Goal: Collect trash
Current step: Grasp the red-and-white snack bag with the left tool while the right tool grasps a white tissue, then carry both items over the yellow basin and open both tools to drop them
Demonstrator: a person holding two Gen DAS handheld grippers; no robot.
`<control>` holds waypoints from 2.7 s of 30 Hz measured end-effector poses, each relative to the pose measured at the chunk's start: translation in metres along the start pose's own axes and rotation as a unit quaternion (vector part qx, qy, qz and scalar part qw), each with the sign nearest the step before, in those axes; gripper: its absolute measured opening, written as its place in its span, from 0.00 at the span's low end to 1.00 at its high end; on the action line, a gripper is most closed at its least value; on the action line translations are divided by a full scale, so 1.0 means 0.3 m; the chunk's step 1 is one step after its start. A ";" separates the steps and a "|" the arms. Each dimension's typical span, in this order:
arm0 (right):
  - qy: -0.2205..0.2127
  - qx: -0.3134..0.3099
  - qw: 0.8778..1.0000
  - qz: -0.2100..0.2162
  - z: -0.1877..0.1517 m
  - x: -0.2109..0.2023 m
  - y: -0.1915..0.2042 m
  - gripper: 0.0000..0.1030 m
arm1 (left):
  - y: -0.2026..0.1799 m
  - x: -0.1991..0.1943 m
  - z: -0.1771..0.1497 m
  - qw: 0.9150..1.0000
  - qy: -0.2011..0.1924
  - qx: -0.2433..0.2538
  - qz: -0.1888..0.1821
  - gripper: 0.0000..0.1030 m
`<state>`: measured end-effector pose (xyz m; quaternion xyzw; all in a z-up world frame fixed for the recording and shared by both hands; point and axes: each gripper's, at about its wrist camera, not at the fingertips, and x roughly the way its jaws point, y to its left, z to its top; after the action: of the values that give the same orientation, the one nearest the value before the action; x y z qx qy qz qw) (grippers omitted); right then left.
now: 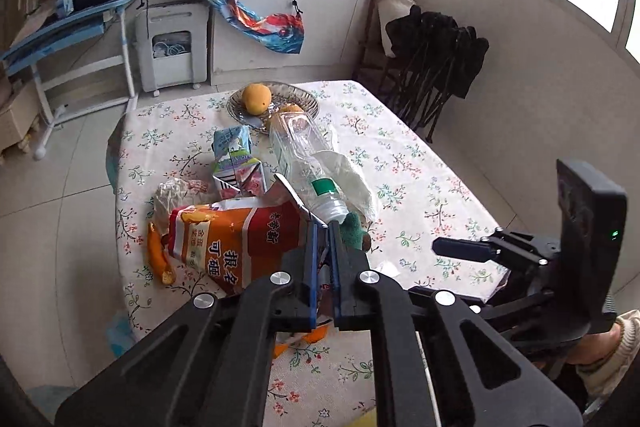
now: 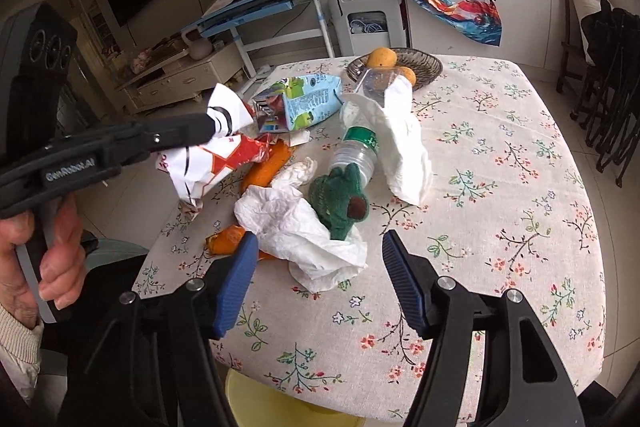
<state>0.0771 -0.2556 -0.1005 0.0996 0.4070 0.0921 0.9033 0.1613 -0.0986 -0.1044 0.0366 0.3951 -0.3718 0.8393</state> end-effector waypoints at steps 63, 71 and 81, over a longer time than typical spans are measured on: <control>-0.049 0.043 0.998 -0.017 -0.436 -0.224 0.052 0.49 | -0.265 -0.251 -0.624 0.986 0.075 -0.105 -0.102 0.06; -0.057 0.061 0.996 -0.018 -0.434 -0.238 0.019 0.50 | -0.305 -0.246 -0.627 0.995 0.077 -0.059 -0.023 0.25; -0.060 0.053 0.997 -0.016 -0.451 -0.249 0.034 0.50 | -0.328 -0.359 -0.544 0.988 -0.006 0.031 0.149 0.56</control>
<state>-0.0743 -0.2502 -0.1320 0.1459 0.3584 0.0497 0.9208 -0.0510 -0.0475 -0.1189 0.1186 0.3687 -0.2548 0.8861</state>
